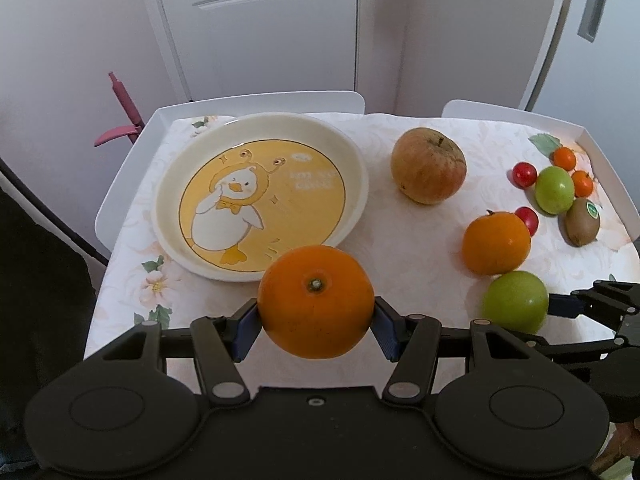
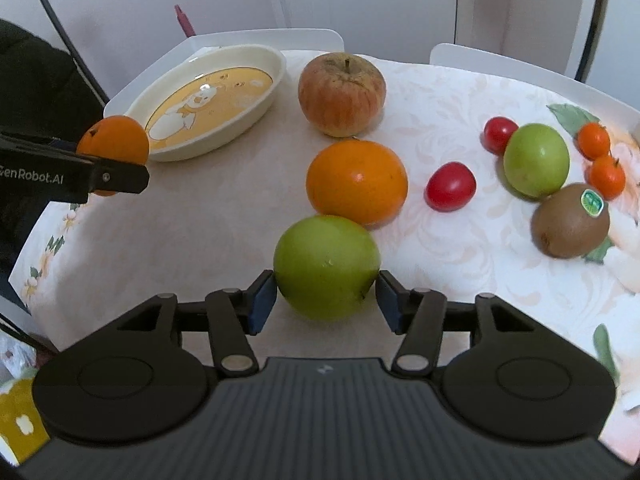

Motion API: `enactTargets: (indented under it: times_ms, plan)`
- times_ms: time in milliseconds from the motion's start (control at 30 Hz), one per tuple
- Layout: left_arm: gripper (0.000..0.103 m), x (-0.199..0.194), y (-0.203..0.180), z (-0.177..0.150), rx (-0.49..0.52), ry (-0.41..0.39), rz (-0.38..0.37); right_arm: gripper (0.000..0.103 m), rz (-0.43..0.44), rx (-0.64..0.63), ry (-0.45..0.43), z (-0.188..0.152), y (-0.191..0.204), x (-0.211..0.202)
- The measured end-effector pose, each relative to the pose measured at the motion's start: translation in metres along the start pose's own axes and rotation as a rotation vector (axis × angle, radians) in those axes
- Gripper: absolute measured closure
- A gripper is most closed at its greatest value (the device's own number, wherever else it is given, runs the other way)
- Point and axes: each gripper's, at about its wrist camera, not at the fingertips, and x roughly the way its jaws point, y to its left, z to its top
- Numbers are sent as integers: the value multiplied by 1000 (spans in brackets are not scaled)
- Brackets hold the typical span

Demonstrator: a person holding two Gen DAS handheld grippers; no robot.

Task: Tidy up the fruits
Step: 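Lift the orange and green apple and carry both toward the duck plate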

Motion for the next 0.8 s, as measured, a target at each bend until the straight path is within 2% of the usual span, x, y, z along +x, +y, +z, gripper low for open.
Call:
enactTargets:
  times_ms: [133,167,233,300,367,567,800]
  plan:
    - [40,0,-1,-2,9,4,-2,30,5,6,-21,-1,1,-1]
    - [40,-1,-1,-2,10,4,-2,19,7,10,-33,0,1,-3]
    - [40,-1,0,-3,8,5,-2,10,-5,9,-61,1,3,-6]
    - [40,-2,0,-4,7,5,-1,15,2,-10,-79,3,5,-7]
    - [40,-3,1,-4,5,5,-1,31,-7,-25,-53,6,8,-4]
    - [40,-9,4,-7,-8,1,4,32,-18,-43,-45,2,9,-3]
    - [40,-24,17,-1,-41,-29,19,32,22,-52,-70,15,21,-26]
